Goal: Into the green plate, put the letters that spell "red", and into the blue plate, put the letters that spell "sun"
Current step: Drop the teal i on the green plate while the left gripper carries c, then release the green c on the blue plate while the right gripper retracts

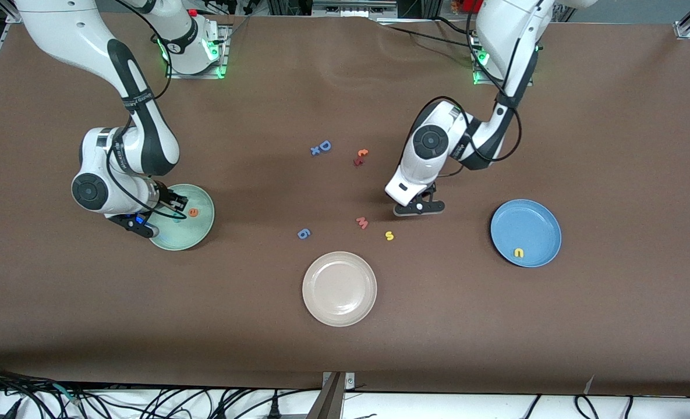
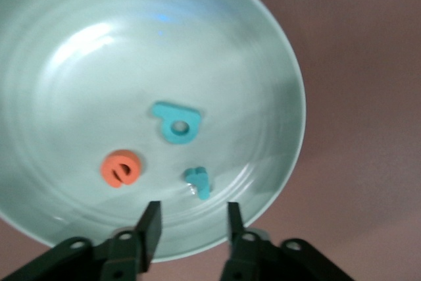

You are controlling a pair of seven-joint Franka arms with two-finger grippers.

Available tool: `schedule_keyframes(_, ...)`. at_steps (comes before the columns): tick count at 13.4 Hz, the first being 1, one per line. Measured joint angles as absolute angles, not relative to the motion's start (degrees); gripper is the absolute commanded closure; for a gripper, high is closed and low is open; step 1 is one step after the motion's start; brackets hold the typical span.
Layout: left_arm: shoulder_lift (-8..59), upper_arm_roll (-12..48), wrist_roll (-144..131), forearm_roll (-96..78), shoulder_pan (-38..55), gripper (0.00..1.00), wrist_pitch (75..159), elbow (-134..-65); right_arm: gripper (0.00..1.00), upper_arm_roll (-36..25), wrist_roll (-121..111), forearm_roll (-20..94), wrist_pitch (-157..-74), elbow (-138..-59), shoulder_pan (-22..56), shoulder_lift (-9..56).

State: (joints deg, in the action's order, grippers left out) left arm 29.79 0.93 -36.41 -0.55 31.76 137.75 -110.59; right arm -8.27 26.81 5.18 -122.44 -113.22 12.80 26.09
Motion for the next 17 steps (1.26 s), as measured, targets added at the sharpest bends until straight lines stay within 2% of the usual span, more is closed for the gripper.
schedule_keyframes(2, 28.1, 0.8, -31.1, 0.3, 28.6, 0.90, 133.5, -109.1, 0.02, -8.3, 26.8, 5.2, -119.7, -109.7, 12.8, 25.7)
schedule_keyframes(6, 25.8, 0.7, -18.8, 0.4, 22.0, 0.90, 130.0, -108.9, 0.01, -9.6, 26.5, 5.2, -107.3, -98.8, 12.7, 24.5)
schedule_keyframes(17, 25.3, 0.6, 8.9, 2.1, 8.9, 0.90, 128.1, -109.0, 0.01, -11.6, 22.6, 5.2, -96.3, -78.1, 12.7, 22.1)
